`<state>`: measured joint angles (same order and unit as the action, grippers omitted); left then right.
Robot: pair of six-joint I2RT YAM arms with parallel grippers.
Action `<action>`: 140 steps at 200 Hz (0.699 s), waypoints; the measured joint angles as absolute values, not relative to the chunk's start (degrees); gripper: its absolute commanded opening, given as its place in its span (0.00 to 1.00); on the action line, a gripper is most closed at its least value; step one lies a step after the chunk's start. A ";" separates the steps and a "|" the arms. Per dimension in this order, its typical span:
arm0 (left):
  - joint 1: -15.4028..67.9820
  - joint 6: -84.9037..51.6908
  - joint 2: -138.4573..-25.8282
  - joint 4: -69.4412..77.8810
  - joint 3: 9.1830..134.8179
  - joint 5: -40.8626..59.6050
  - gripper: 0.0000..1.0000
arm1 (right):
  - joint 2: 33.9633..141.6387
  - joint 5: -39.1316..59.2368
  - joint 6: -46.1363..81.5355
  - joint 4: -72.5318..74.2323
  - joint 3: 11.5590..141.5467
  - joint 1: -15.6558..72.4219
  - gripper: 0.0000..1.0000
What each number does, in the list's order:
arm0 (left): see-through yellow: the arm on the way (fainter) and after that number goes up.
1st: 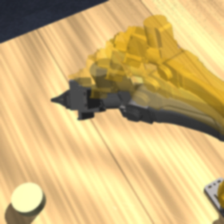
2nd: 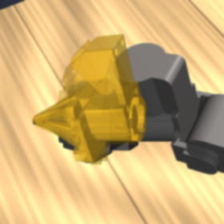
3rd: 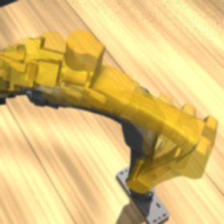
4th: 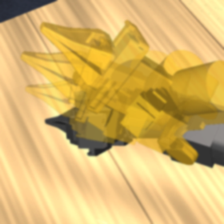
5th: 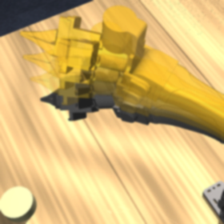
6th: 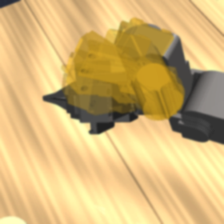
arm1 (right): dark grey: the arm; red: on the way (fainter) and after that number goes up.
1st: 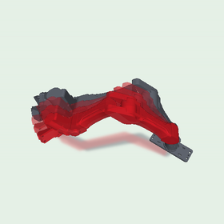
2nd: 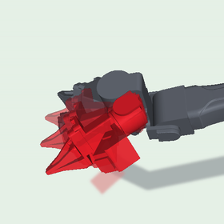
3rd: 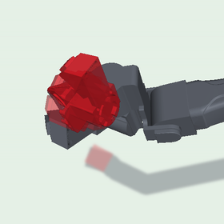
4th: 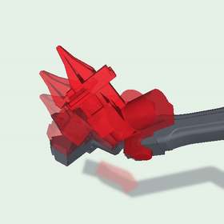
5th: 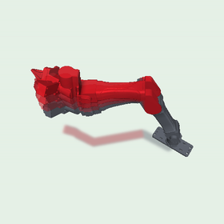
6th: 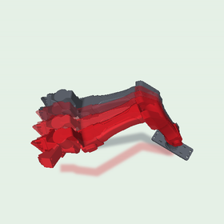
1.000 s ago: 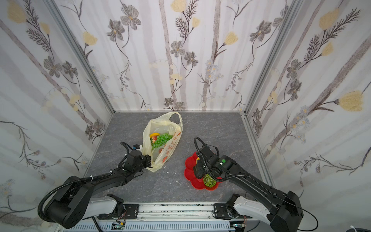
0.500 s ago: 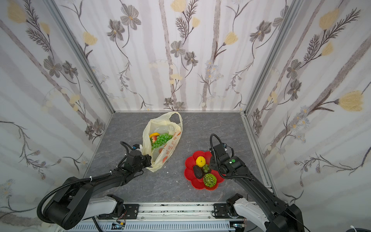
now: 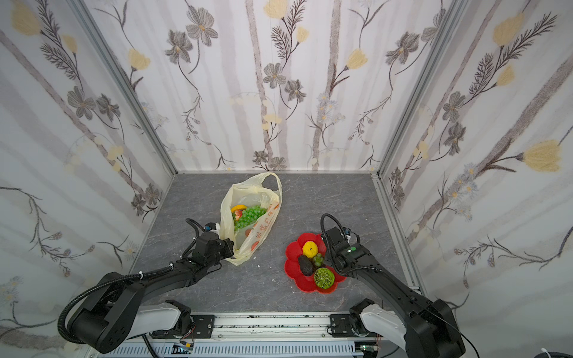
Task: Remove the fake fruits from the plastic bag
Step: 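Lower the green fruit onto the red plate and open the right gripper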
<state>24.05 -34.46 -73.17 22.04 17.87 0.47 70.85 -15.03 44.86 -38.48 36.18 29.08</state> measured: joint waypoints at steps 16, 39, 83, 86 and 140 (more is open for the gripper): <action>24.05 -34.46 -73.17 22.04 17.87 0.40 0.00 | 71.68 -14.96 44.93 -37.67 36.05 29.08 0.48; 24.05 -34.46 -73.49 22.04 17.87 0.40 0.00 | 72.62 -14.90 44.93 -36.49 36.05 29.08 0.50; 24.05 -34.46 -74.02 22.04 17.89 0.38 0.00 | 73.69 -13.82 44.93 -34.48 35.55 29.08 0.53; 24.05 -34.46 -74.02 22.04 17.89 0.38 0.00 | 73.76 -13.69 44.93 -34.41 35.46 29.08 0.54; 24.05 -34.46 -74.65 22.09 18.09 0.43 0.00 | 73.78 -13.23 44.91 -33.32 35.35 29.15 0.61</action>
<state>24.05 -34.46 -74.65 22.09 18.09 0.43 73.78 -13.23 44.91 -33.32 35.35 29.15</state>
